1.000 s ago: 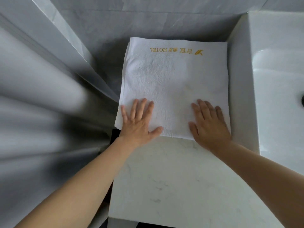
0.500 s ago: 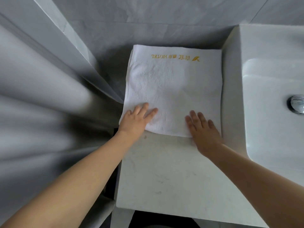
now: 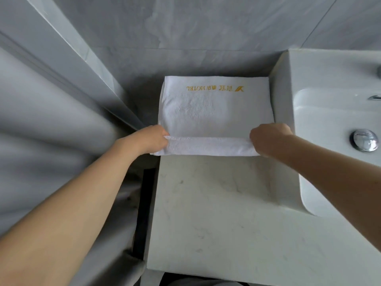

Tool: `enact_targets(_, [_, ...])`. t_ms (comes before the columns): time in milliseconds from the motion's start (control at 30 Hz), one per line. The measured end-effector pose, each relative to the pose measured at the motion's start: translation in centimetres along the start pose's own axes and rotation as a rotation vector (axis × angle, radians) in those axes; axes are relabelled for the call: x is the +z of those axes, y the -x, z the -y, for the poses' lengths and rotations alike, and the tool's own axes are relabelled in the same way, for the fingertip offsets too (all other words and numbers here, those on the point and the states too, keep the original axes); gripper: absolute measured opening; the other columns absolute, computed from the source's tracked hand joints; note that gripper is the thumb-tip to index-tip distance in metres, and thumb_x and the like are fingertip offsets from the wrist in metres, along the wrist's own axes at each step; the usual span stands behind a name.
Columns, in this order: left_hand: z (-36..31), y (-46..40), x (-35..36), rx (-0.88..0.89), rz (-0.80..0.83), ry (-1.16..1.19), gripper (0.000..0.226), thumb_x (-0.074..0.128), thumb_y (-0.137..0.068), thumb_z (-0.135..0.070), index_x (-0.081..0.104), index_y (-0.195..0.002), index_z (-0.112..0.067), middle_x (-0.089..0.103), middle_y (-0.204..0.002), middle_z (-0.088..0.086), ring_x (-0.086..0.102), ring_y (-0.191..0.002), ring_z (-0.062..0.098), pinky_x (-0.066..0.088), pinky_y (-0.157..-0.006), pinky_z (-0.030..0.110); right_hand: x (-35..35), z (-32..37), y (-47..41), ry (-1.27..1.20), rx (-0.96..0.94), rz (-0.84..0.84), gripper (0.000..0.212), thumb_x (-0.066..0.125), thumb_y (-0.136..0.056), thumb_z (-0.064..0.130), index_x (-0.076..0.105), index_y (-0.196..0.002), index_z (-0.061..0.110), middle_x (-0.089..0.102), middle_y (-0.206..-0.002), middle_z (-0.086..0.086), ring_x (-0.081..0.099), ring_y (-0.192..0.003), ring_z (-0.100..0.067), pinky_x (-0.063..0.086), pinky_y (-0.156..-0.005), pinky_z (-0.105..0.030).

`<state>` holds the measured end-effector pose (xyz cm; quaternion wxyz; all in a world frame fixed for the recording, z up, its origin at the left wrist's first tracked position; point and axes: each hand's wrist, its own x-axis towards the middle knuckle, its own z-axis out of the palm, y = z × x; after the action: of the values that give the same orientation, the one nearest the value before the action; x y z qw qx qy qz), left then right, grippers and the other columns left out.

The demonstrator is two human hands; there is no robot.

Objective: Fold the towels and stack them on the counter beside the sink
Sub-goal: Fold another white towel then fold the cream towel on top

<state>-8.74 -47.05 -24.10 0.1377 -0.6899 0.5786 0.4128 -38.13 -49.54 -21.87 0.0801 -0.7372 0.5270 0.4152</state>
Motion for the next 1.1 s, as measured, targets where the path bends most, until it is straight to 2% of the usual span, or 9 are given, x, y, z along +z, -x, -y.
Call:
enact_targets(100, [-0.8,0.0,-0.9,-0.031,0.031,-0.018,0.028,0.052,-0.089,-0.006,0.041,-0.064,-0.01,0.033,-0.065,0.003,0.03,-0.06,0.016,0.023,-0.054,0.028,-1.0,-1.1,-0.5,0.001,-0.018,0.011,0.017,0.049,-0.091,0.013,0.06,-0.102,0.018,0.052,-0.076,0.005,0.059,-0.084,-0.022,0.049,-0.073,-0.034])
enact_targets(167, [-0.9,-0.3,-1.9,-0.036,0.008,0.027,0.029,0.056,-0.089,-0.009,0.04,-0.065,-0.011,0.032,-0.067,0.003,0.029,-0.061,0.016,0.023,-0.056,0.029,-1.8,-1.8,-0.9,-0.01,-0.019,0.007,0.014,0.047,-0.091,0.013,0.057,-0.099,0.02,0.047,-0.074,0.007,0.056,-0.083,-0.021,0.047,-0.074,-0.033])
enact_targets(267, [-0.5,-1.3,-3.9,0.024,-0.121,0.251,0.02,0.059,-0.087,-0.015,0.051,-0.071,-0.006,0.045,-0.073,0.01,0.044,-0.066,0.022,0.034,-0.062,0.035,-3.7,-3.0,-2.0,-0.048,0.011,-0.063,0.023,0.048,-0.093,0.016,0.061,-0.112,0.016,0.059,-0.091,0.003,0.061,-0.094,-0.023,0.046,-0.076,-0.033])
enact_targets(367, [-0.3,-3.1,-6.0,0.098,-0.264,0.687,0.012,0.064,-0.089,-0.014,0.069,-0.094,-0.005,0.071,-0.098,0.013,0.067,-0.09,0.026,0.051,-0.08,0.039,-6.0,-4.9,-4.2,-0.07,0.103,-0.182,0.029,0.05,-0.094,0.015,0.06,-0.121,0.014,0.062,-0.119,-0.006,0.06,-0.112,-0.029,0.047,-0.087,-0.038])
enact_targets(533, [-1.5,-7.2,-7.3,0.076,-0.322,1.184,0.012,0.069,-0.093,-0.019,0.068,-0.106,-0.017,0.073,-0.109,0.004,0.071,-0.101,0.021,0.057,-0.087,0.038,-8.5,-6.4,-9.1,-0.185,0.291,-0.234,0.032,0.052,-0.095,0.009,0.057,-0.126,0.005,0.06,-0.123,-0.017,0.056,-0.115,-0.037,0.044,-0.096,-0.043])
enact_targets(667, [-1.9,-10.5,-6.5,-0.022,-0.406,1.045,0.008,0.06,-0.097,-0.022,0.066,-0.099,-0.018,0.07,-0.105,0.005,0.069,-0.097,0.023,0.058,-0.086,0.043,-8.0,-6.3,-12.4,-0.219,0.282,-0.327,0.033,0.05,-0.092,0.007,0.054,-0.125,0.004,0.063,-0.114,-0.019,0.061,-0.105,-0.039,0.043,-0.074,-0.038])
enact_targets(867, [-2.1,-12.8,-5.4,-0.111,-0.555,0.791,0.023,0.049,-0.087,-0.014,0.06,-0.105,-0.005,0.059,-0.091,0.002,0.054,-0.075,0.018,0.044,-0.063,0.029,-6.1,-5.4,-15.0,-0.336,0.294,-0.38,0.038,0.044,-0.092,0.005,0.049,-0.13,0.003,0.054,-0.127,-0.023,0.05,-0.118,-0.043,0.041,-0.095,-0.046])
enact_targets(1000, [-2.5,-12.9,-3.7,-0.19,-0.679,0.673,0.036,0.054,-0.088,-0.016,0.049,-0.122,-0.004,0.051,-0.128,0.013,0.051,-0.114,0.034,0.048,-0.095,0.048,-4.6,-5.1,-15.4,-0.432,0.311,-0.447,0.037,0.043,-0.091,0.003,0.047,-0.128,0.002,0.046,-0.13,-0.025,0.042,-0.12,-0.044,0.035,-0.1,-0.048])
enact_targets(1100, [-2.6,-13.1,-2.6,-0.216,-0.681,0.571,0.036,0.048,-0.097,-0.021,0.048,-0.127,-0.001,0.047,-0.135,0.019,0.045,-0.121,0.038,0.039,-0.103,0.047,-3.4,-4.7,-15.4,-0.565,0.349,-0.546,0.037,0.043,-0.089,0.005,0.046,-0.126,0.003,0.04,-0.129,-0.024,0.037,-0.121,-0.043,0.029,-0.106,-0.051])
